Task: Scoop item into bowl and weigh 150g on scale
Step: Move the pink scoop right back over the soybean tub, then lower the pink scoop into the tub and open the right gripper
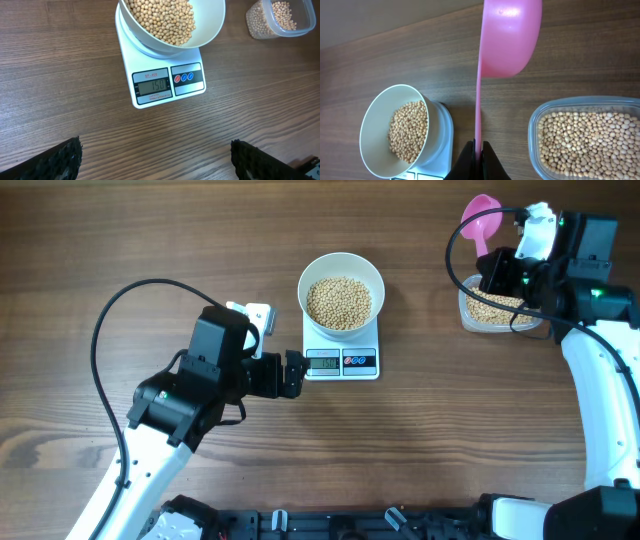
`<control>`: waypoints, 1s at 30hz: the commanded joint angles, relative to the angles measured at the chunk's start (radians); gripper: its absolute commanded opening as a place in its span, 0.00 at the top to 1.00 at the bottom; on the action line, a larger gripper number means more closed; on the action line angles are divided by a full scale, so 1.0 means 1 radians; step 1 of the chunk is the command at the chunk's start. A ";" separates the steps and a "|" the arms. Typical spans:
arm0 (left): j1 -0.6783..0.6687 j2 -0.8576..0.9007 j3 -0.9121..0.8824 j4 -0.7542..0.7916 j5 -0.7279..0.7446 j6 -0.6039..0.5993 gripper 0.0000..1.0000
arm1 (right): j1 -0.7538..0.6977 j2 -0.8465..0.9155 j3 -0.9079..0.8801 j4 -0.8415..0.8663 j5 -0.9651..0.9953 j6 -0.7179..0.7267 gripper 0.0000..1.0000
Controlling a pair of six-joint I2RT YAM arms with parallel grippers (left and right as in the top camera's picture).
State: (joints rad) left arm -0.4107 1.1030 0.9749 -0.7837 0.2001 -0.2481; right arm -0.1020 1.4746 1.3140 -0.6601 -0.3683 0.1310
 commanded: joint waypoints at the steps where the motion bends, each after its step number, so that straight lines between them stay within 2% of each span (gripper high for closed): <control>1: -0.005 -0.003 0.003 0.002 0.011 0.009 0.00 | -0.004 -0.012 0.021 0.015 0.013 0.006 0.96; 25: -0.005 -0.003 0.003 0.002 0.011 0.009 0.00 | -0.004 -0.012 0.021 0.020 0.030 0.010 0.96; 30: -0.005 -0.003 0.003 0.002 0.011 0.009 0.00 | -0.004 -0.012 0.020 0.002 0.185 0.144 0.96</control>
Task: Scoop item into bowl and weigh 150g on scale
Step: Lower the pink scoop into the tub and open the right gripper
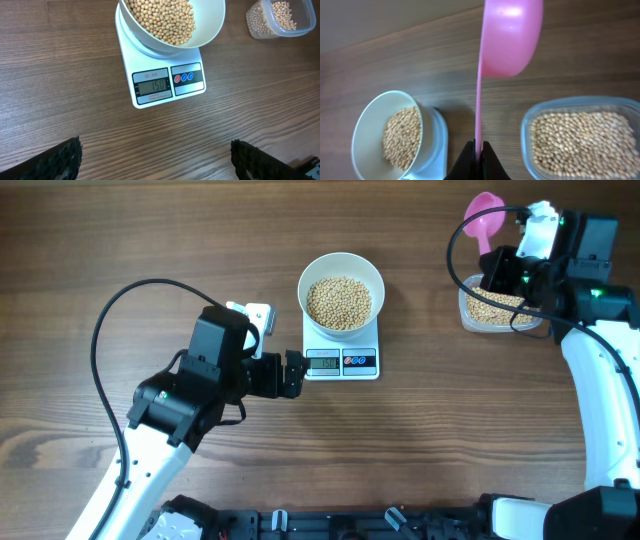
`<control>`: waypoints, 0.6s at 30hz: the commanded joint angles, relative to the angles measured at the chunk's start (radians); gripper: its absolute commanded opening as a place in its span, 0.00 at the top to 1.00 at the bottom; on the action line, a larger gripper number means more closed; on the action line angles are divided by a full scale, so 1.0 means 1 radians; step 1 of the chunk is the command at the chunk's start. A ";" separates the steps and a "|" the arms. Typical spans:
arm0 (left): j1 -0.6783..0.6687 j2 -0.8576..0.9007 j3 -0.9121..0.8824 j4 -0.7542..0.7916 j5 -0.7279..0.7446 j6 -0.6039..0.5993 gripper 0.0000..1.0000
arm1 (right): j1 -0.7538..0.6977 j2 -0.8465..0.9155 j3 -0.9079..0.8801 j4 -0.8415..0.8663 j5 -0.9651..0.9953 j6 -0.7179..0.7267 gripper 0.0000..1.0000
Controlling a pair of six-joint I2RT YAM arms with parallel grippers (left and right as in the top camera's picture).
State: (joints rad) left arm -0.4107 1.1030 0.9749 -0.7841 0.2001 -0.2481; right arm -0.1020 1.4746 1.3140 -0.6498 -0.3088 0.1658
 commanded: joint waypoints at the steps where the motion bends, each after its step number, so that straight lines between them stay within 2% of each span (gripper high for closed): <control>1: -0.005 -0.003 0.003 0.003 0.011 0.009 0.00 | -0.004 -0.012 0.020 -0.020 0.151 0.152 0.96; 8: -0.005 -0.003 0.003 0.003 0.011 0.009 0.00 | -0.004 0.014 0.019 -0.115 0.163 0.355 0.96; 18: -0.005 -0.003 0.003 0.003 0.011 0.009 0.00 | -0.004 0.035 0.019 -0.182 0.190 0.570 0.96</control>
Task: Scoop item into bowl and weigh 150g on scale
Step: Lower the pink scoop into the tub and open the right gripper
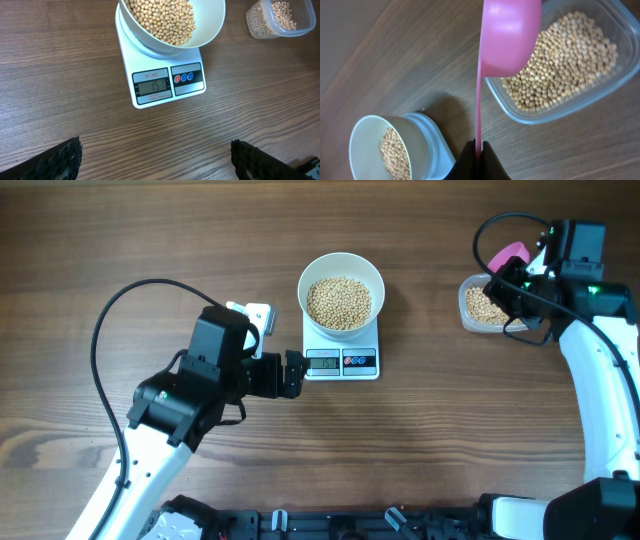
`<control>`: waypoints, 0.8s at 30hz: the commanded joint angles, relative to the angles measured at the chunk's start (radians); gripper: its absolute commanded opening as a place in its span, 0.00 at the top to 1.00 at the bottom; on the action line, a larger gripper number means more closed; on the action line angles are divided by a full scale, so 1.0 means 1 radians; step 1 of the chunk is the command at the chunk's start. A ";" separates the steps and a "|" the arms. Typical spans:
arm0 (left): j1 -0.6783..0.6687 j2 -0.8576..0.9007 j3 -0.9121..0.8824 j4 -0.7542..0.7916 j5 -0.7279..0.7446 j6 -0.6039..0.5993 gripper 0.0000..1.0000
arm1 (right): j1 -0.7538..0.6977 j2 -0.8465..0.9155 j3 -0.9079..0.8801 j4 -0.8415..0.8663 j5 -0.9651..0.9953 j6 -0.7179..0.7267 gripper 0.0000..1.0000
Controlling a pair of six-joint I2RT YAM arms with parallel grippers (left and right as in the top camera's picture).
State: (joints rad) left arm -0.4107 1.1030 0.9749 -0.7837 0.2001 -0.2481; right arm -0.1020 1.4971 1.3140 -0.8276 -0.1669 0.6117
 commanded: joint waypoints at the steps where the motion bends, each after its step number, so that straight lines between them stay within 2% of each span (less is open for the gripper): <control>1: -0.005 -0.003 0.003 0.002 0.011 0.009 0.00 | -0.004 0.012 0.019 -0.005 0.060 0.132 0.96; 4: -0.005 -0.003 0.003 0.002 0.011 0.009 0.00 | -0.004 0.013 0.019 -0.010 0.071 0.136 0.96; 8: -0.005 -0.003 0.003 0.002 0.011 0.009 0.00 | -0.004 0.020 0.019 -0.069 0.137 0.266 0.96; 24: -0.005 -0.003 0.003 0.002 0.011 0.009 0.00 | -0.004 0.110 0.019 -0.075 0.144 0.253 0.96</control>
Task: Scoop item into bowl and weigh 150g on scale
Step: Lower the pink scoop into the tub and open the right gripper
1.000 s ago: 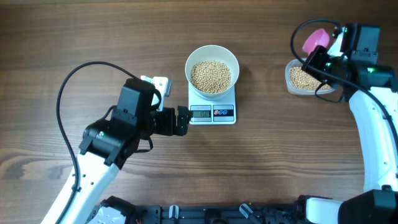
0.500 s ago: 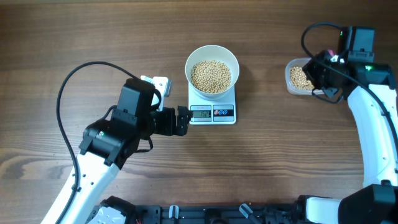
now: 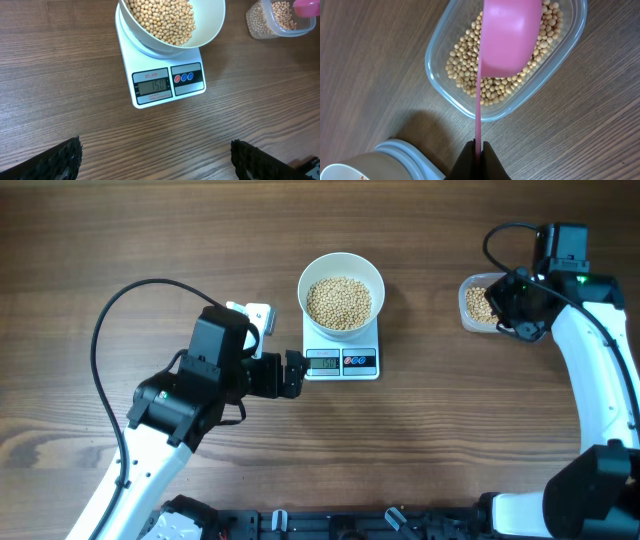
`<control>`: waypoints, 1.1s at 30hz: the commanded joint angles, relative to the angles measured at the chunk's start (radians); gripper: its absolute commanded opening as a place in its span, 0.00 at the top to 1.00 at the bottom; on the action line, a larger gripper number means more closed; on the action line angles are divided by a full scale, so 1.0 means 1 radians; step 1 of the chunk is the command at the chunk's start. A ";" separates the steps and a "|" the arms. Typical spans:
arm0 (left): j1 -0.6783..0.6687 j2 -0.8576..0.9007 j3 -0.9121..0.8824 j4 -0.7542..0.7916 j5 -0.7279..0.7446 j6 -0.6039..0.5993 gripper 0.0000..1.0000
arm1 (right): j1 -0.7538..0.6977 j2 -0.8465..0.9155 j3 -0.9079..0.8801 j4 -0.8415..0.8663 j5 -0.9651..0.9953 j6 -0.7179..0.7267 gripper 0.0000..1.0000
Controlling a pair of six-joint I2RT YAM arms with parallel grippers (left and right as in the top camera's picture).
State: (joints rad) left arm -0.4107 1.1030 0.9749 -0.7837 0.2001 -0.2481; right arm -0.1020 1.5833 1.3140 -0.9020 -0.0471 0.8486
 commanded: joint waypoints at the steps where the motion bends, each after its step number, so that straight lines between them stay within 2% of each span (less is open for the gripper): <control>1: -0.005 -0.003 0.003 0.002 0.011 0.009 0.00 | -0.004 0.026 0.019 -0.002 0.024 0.016 0.96; 5: -0.005 -0.003 0.003 0.002 0.011 0.009 0.00 | -0.004 0.040 0.019 0.001 0.024 0.016 0.93; 8: -0.005 -0.003 0.003 0.002 0.011 0.009 0.00 | -0.004 0.048 0.019 0.000 0.018 0.016 0.86; 10: -0.005 -0.003 0.003 0.002 0.011 0.009 0.00 | -0.004 0.048 0.019 0.001 0.009 0.016 0.75; 14: -0.005 -0.003 0.003 0.002 0.011 0.009 0.00 | -0.004 0.048 0.019 0.000 -0.003 0.014 0.45; 16: -0.005 -0.003 0.003 0.002 0.011 0.009 0.00 | -0.004 0.047 0.019 0.003 -0.006 -0.018 0.34; 19: -0.005 -0.003 0.003 0.002 0.011 0.009 0.00 | -0.004 0.043 0.021 0.007 -0.014 -0.066 0.01; 33: -0.005 -0.003 0.003 0.002 0.011 0.009 0.00 | -0.004 -0.101 0.021 0.082 0.039 -0.127 0.00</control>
State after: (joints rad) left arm -0.4107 1.1030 0.9749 -0.7841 0.2001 -0.2481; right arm -0.1020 1.5394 1.3140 -0.8253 -0.0490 0.7540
